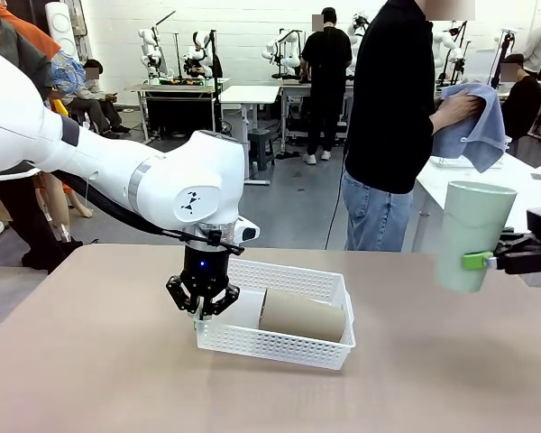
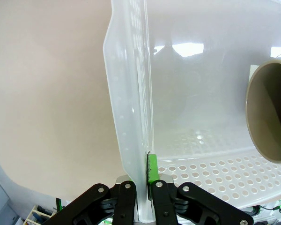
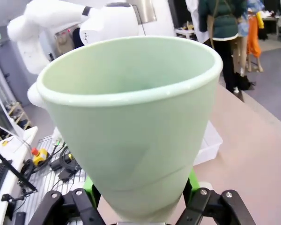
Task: Clean and organize the cups into the basket.
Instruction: Pick up the Reusable plastic cup from the right side of the table and stack it inside the Organizing basket in the center of the table.
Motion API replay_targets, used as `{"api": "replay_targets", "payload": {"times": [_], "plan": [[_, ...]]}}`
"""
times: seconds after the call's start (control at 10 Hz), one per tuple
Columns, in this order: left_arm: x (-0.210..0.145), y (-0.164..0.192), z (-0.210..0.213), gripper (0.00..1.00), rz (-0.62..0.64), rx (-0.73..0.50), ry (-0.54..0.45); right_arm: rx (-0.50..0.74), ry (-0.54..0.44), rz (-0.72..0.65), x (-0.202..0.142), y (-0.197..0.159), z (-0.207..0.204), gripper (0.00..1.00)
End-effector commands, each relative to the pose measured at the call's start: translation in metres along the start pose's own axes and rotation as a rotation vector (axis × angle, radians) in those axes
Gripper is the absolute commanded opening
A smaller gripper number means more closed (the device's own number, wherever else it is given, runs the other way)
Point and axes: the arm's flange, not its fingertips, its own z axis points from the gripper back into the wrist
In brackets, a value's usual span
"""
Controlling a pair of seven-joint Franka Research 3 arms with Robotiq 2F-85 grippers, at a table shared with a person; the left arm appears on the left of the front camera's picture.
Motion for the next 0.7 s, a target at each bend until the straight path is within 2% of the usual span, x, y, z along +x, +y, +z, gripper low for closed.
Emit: {"api": "replay_targets", "payload": {"times": [0.0, 0.1, 0.2, 0.6], "plan": [[-0.001, 0.000, -0.002, 0.00, -0.012, 0.007, 0.000, -0.057, 0.053, -0.043, -0.007, 0.007, -0.005, 0.68], [-0.001, 0.000, -0.002, 0.00, -0.012, 0.007, 0.000, -0.085, 0.021, -0.084, -0.009, 0.005, -0.004, 0.68], [-0.001, 0.000, -0.002, 0.00, -0.012, 0.007, 0.000, -0.029, 0.016, -0.009, 0.004, 0.006, 0.001, 0.68], [-0.001, 0.000, -0.002, 0.00, -0.012, 0.007, 0.000, -0.029, 0.016, -0.009, 0.004, 0.006, 0.001, 0.68]]}}
